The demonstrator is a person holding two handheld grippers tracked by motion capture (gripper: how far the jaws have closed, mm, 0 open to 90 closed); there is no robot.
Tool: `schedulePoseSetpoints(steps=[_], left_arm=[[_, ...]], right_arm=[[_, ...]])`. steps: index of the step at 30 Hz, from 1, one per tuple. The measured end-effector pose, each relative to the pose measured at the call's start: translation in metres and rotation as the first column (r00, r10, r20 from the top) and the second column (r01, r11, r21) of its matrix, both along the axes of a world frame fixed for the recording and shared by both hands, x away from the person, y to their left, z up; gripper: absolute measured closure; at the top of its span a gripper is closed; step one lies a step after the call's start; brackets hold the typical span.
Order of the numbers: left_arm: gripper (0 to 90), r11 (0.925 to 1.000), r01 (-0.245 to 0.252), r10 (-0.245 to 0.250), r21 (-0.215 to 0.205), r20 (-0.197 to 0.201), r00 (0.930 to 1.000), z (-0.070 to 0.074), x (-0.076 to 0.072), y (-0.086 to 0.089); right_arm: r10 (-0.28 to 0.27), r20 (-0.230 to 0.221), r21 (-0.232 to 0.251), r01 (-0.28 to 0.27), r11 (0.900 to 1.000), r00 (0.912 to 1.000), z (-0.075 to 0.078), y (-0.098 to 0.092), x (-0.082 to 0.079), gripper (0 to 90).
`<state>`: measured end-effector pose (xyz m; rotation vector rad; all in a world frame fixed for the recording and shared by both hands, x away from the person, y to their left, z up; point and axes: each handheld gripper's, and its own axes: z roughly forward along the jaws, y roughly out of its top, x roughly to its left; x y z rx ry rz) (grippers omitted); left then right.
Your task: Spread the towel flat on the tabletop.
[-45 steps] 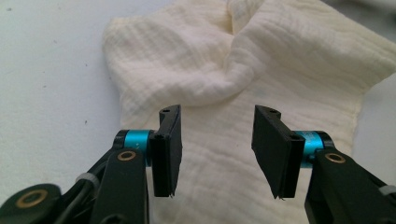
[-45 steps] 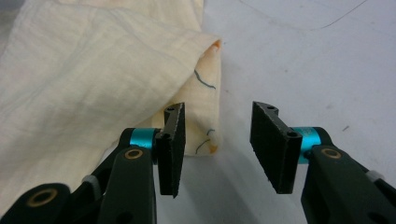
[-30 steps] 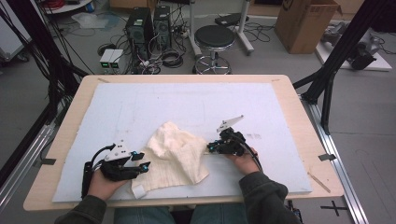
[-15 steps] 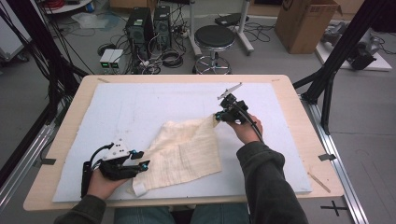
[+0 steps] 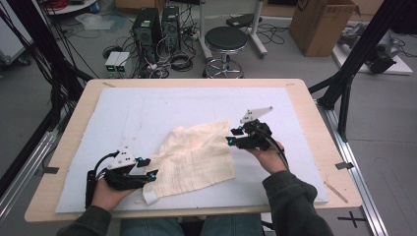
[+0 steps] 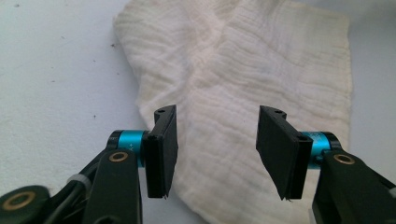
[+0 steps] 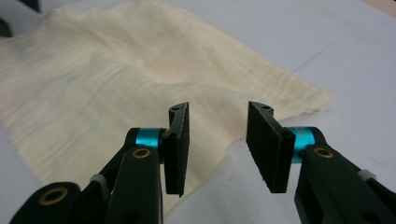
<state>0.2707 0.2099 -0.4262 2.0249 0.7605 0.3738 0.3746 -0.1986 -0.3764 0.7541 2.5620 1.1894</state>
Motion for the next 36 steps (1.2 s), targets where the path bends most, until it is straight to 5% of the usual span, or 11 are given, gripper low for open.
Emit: schedulePoseSetpoints(steps=[7,12,22,28,36], left_arm=[[41.7,1.0,0.003,-0.003,0.001,0.005,1.0,0.002,-0.005,-0.001],[41.5,0.9995,0.031,-0.031,0.001,0.006,0.9995,0.003,-0.013,0.0],[51.3,0.9894,0.122,-0.118,0.08,-0.044,0.992,-0.005,-0.017,-0.01],[56.5,0.9817,0.136,-0.126,0.134,-0.08,0.9888,-0.015,-0.012,-0.013],[66.2,0.9853,0.12,-0.113,0.121,-0.065,0.9914,-0.017,-0.011,-0.013]], right_arm=[[0.11,-0.032,0.077,-0.107,0.991,0.9934,-0.019,-0.002,-0.037,56.5],[0.165,-0.048,0.053,-0.163,0.985,0.9851,-0.038,0.001,-0.051,56.2],[0.188,-0.079,-0.019,-0.19,0.982,0.979,-0.056,-0.002,-0.056,58.8],[0.196,-0.082,-0.062,-0.201,0.978,0.9772,-0.062,0.002,-0.056,64.7],[0.178,-0.108,-0.045,-0.183,0.982,0.9781,-0.062,0.0,-0.054,77.7]])
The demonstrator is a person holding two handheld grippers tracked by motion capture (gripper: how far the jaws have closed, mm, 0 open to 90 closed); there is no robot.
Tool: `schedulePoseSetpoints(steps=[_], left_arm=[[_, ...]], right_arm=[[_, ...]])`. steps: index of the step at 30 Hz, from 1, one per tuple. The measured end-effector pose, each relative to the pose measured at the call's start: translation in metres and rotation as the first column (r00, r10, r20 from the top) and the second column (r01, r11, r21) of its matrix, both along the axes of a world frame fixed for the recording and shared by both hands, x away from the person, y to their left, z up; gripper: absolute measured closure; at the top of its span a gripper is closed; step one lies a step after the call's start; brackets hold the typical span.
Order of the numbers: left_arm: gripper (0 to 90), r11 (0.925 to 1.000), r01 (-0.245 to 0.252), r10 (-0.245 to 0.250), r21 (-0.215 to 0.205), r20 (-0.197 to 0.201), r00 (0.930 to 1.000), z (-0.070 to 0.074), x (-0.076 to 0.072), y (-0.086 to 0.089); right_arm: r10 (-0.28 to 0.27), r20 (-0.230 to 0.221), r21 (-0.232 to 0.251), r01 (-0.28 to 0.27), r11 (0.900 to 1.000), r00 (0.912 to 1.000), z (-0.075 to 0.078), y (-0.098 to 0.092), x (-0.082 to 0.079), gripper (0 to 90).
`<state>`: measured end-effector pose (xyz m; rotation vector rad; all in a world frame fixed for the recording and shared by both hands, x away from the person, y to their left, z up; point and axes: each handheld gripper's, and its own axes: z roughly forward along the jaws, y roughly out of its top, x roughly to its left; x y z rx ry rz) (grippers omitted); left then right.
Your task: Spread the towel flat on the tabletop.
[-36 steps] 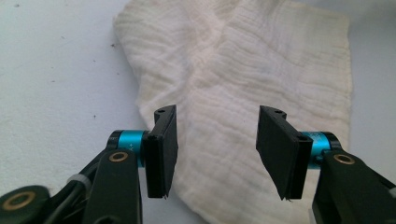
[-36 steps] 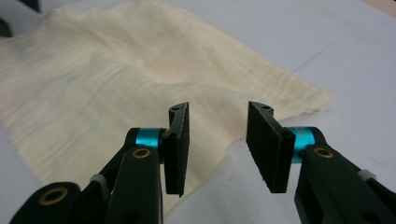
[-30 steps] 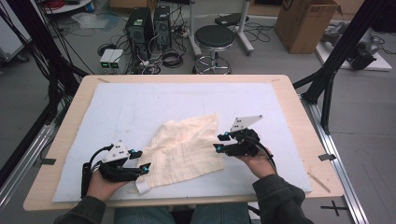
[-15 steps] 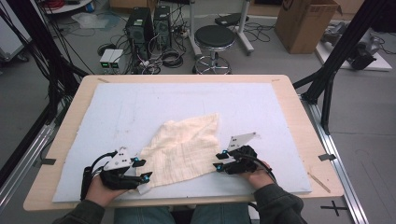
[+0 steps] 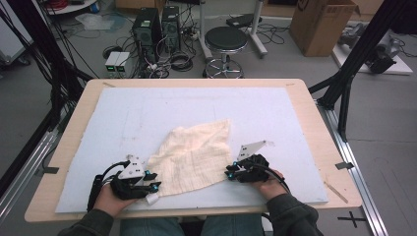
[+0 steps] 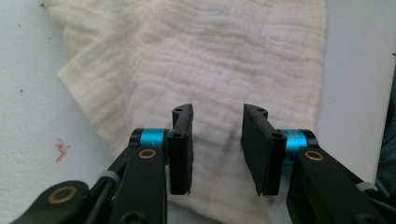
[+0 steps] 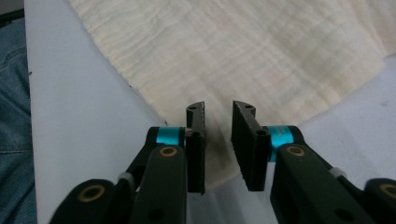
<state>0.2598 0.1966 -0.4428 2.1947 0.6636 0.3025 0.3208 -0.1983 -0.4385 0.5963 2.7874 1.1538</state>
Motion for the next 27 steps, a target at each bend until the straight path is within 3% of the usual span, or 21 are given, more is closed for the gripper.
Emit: schedulePoseSetpoints(steps=[4,10,12,16,20,27], left_arm=[[74.2,1.0,-0.001,0.001,-0.002,0.002,1.0,0.0,-0.001,-0.002],[86.3,0.9999,0.014,-0.014,0.0,-0.005,0.9999,0.001,-0.001,-0.004],[86.9,0.9998,0.018,-0.018,0.002,0.001,0.9998,0.002,-0.001,-0.004],[87.3,0.9988,0.018,-0.018,-0.045,0.002,0.9998,0.006,-0.002,-0.002],[87.4,0.9961,0.044,-0.042,-0.076,0.029,0.9987,0.014,-0.009,-0.002],[87.5,0.9922,0.098,-0.096,-0.077,0.031,0.9949,0.018,-0.023,-0.009]], right_arm=[[0.0,-0.015,0.009,0.0,1.0,0.9999,0.0,0.0,0.001,87.5],[0.006,-0.024,0.008,-0.006,1.0,0.9997,0.002,0.0,0.0,88.7],[0.008,-0.032,0.014,-0.007,1.0,0.9995,0.003,-0.001,-0.002,88.7],[0.028,-0.02,0.069,-0.026,0.997,0.9994,0.013,-0.007,-0.01,88.7],[0.038,0.007,0.089,-0.038,0.995,0.9993,0.021,-0.013,-0.023,88.7],[0.051,0.022,0.11,-0.053,0.992,0.9985,0.029,-0.026,-0.051,88.6]])
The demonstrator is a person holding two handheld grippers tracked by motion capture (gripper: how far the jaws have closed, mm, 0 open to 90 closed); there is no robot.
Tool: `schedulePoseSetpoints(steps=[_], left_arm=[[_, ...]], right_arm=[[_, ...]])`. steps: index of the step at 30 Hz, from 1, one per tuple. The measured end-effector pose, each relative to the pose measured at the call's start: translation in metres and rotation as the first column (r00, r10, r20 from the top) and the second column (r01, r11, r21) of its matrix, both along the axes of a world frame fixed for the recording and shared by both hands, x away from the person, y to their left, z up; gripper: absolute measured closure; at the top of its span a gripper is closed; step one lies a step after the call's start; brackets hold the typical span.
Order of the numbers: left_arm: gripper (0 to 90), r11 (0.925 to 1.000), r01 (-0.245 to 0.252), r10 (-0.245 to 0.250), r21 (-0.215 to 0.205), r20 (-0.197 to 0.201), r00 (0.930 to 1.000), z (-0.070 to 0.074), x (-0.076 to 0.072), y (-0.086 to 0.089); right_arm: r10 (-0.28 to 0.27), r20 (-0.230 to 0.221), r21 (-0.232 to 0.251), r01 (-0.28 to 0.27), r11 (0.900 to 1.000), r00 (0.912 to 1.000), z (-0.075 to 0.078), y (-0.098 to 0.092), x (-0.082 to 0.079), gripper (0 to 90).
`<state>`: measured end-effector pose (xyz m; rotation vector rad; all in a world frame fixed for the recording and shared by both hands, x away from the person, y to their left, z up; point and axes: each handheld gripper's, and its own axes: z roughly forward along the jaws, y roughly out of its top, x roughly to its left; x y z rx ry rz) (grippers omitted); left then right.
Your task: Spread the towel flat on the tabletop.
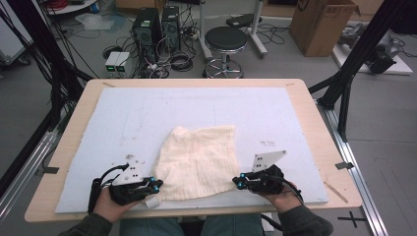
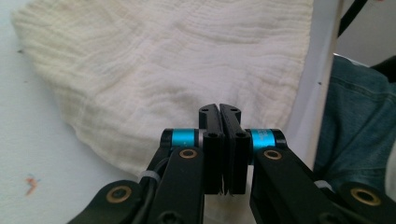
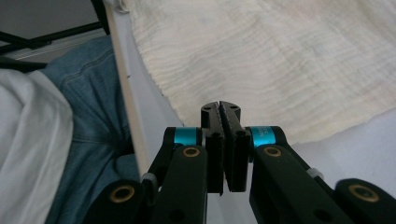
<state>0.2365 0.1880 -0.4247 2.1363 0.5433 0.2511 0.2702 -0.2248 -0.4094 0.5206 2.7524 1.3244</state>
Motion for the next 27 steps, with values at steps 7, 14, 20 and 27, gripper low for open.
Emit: schedulePoseSetpoints(steps=[7,14,20,27], left_arm=[[87.2,0.9989,0.046,-0.046,-0.005,-0.02,0.9987,-0.001,-0.012,-0.003],[61.4,0.9954,-0.046,0.043,-0.085,-0.028,0.9987,0.009,0.01,0.005],[49.3,0.9723,-0.219,0.218,-0.082,-0.028,0.9756,0.005,0.054,0.006],[51.0,0.9407,-0.334,0.329,-0.06,-0.074,0.9413,-0.004,0.093,-0.002]], right_arm=[[0.026,-0.021,-0.025,-0.026,0.999,0.9995,-0.005,-0.007,-0.024,86.9],[-0.009,0.001,0.004,0.009,1.0,1.0,0.008,-0.009,-0.012,68.2],[-0.144,0.064,0.0,0.144,0.99,0.9875,0.018,-0.005,0.042,62.2],[-0.276,0.016,-0.019,0.276,0.961,0.961,-0.003,0.009,0.114,52.5]])
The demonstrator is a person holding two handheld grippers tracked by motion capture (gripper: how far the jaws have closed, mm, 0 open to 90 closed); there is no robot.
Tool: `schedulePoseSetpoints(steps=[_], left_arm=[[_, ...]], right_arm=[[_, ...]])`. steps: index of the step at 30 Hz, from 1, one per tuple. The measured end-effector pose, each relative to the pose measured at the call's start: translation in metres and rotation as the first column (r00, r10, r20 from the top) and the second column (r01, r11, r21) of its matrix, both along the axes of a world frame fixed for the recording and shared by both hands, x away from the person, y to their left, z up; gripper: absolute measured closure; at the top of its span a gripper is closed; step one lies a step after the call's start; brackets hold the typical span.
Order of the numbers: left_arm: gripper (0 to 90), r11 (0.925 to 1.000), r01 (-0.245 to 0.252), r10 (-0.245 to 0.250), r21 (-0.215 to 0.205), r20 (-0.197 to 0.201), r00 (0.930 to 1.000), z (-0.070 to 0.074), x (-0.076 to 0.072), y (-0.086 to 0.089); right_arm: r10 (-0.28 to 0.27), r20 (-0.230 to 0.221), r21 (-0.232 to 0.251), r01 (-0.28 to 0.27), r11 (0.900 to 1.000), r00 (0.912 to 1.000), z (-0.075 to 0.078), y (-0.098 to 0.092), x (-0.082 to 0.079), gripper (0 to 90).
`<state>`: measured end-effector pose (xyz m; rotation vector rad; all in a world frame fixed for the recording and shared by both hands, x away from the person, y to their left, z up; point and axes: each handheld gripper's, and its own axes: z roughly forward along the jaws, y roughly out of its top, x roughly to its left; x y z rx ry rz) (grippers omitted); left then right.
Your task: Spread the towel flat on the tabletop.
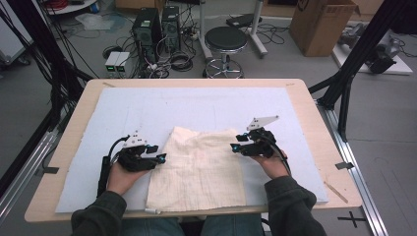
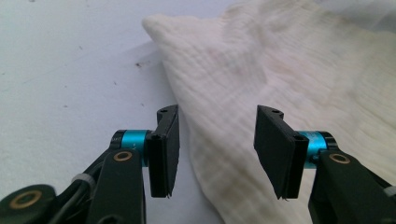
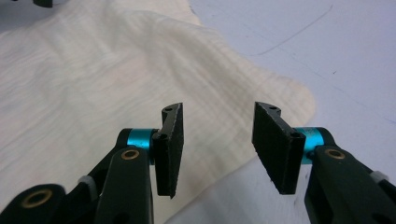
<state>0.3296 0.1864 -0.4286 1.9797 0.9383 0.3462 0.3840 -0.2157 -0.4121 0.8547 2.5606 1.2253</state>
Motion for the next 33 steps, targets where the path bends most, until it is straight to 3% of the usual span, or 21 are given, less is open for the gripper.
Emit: schedulePoseSetpoints(steps=[3,6,7,9,14,17,19,20,21,22,23,24,25,28,33], left_arm=[[54.4,0.9999,0.008,-0.008,0.008,-0.045,0.999,-0.003,0.01,-0.005],[73.8,0.9993,0.008,-0.005,0.037,-0.073,0.9973,-0.008,0.013,-0.01],[81.7,0.9991,0.012,-0.009,0.041,-0.074,0.9972,-0.009,0.012,-0.011],[85.8,0.999,0.009,-0.007,0.045,-0.059,0.9982,-0.007,0.01,-0.013],[86.4,0.9997,0.02,-0.019,0.016,-0.036,0.9992,0.006,0.0,-0.016],[86.3,0.9996,0.028,-0.028,0.001,-0.023,0.9993,0.016,-0.006,-0.02],[86.1,0.9979,0.063,-0.063,-0.017,-0.019,0.9978,0.021,-0.01,-0.026],[86.0,0.9946,0.1,-0.101,-0.028,-0.044,0.9939,0.022,-0.012,-0.03],[85.2,0.987,0.158,-0.16,-0.027,-0.096,0.9824,0.02,-0.012,-0.035],[82.9,0.9781,0.208,-0.206,-0.001,-0.148,0.9673,0.017,-0.011,-0.041],[79.5,0.9709,0.237,-0.229,0.031,-0.166,0.9592,0.014,-0.013,-0.046],[75.0,0.963,0.268,-0.258,0.029,-0.19,0.9473,0.011,-0.013,-0.049],[69.5,0.9587,0.284,-0.275,0.015,-0.201,0.9401,0.009,-0.012,-0.051],[64.0,0.9599,0.277,-0.28,-0.042,-0.167,0.9453,0.014,-0.011,-0.045],[62.8,0.9757,0.195,-0.207,-0.099,-0.126,0.9703,0.024,-0.002,-0.026]], right_arm=[[0.005,-0.013,-0.065,-0.006,0.998,0.9999,-0.014,0.011,0.01,55.0],[0.022,-0.014,-0.137,-0.024,0.99,0.9997,-0.024,0.02,0.011,66.8],[0.032,-0.019,-0.132,-0.034,0.991,0.9993,-0.023,0.02,0.011,76.1],[0.054,-0.024,-0.131,-0.057,0.99,0.9982,-0.023,0.021,0.01,87.1],[0.063,-0.05,-0.113,-0.068,0.991,0.9968,-0.016,0.012,0.005,88.7],[0.064,-0.001,-0.081,-0.064,0.995,0.998,-0.002,0.002,-0.007,88.6],[0.071,0.015,-0.065,-0.07,0.995,0.9974,0.006,-0.005,-0.016,88.6],[0.078,0.021,-0.068,-0.076,0.995,0.9967,0.008,-0.007,-0.02,88.5],[0.087,0.014,-0.067,-0.086,0.994,0.9961,0.007,-0.009,-0.025,88.5],[0.103,0.006,-0.072,-0.102,0.992,0.9947,0.004,-0.011,-0.028,88.4],[0.11,-0.007,-0.089,-0.11,0.99,0.9939,0.0,-0.012,-0.03,88.2],[0.11,-0.019,-0.107,-0.112,0.988,0.9937,-0.004,-0.013,-0.032,88.0],[0.114,-0.032,-0.109,-0.117,0.987,0.9929,-0.008,-0.015,-0.033,87.8],[0.12,-0.072,-0.091,-0.127,0.988,0.9901,-0.012,-0.021,-0.032,86.8],[0.119,-0.084,-0.086,-0.126,0.988,0.9894,-0.015,-0.024,-0.031,86.8]])
